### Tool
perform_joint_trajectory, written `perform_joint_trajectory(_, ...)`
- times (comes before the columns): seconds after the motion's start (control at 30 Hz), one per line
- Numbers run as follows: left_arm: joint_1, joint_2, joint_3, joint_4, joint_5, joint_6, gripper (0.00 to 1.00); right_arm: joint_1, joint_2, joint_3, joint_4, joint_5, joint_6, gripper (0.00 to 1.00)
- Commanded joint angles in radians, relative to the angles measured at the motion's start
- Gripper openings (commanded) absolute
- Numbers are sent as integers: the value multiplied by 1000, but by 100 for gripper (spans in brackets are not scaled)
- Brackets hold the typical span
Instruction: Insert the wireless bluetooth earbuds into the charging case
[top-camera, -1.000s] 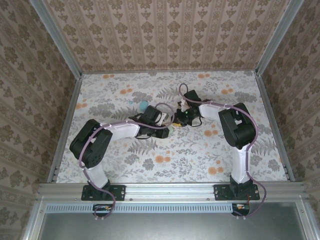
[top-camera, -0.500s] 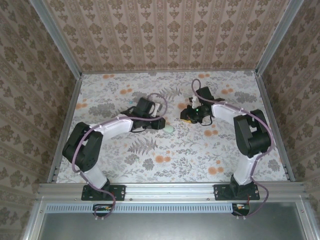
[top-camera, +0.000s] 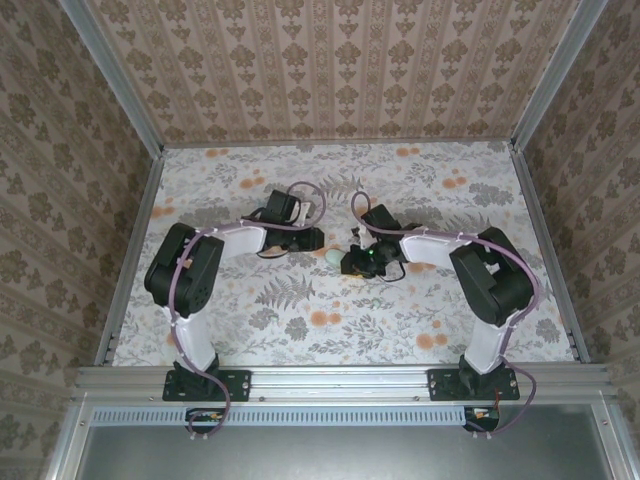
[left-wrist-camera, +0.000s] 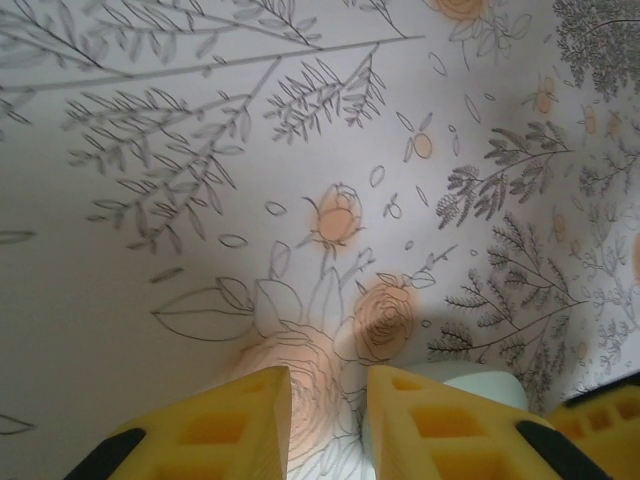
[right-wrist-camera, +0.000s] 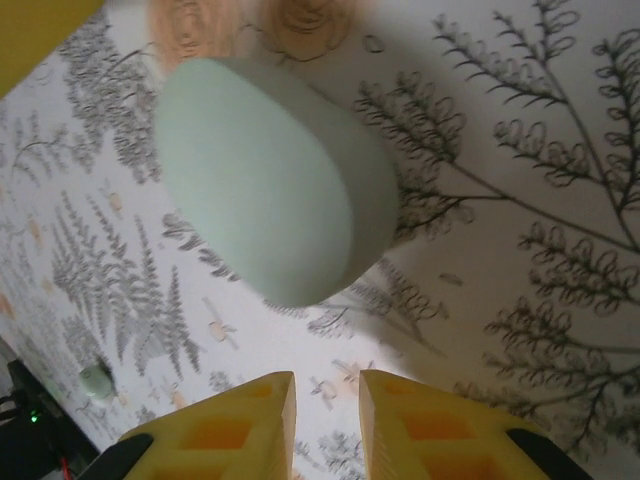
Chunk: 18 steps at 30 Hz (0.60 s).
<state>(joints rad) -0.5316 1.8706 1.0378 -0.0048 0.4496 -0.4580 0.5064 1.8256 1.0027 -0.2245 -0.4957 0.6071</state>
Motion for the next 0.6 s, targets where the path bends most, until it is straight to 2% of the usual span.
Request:
perform_joint_trajectory(0.0, -36, -26, -66, 98, 28, -63, 27, -5, 23, 34, 14, 11, -6, 23)
perform_joint_trajectory(0.27, -71, -77, -120, 93, -26, -70, 26, -18, 2, 62, -59, 26, -83, 22)
perform_joint_trajectory(0.43, -43, -149, -110, -2, -83, 13, 27, -23, -83, 81, -165, 56, -270, 25)
perform_joint_trajectory(0.57, 38, -243, -153, -8, -63, 55, 29, -20, -140, 174, -350, 172, -556, 52)
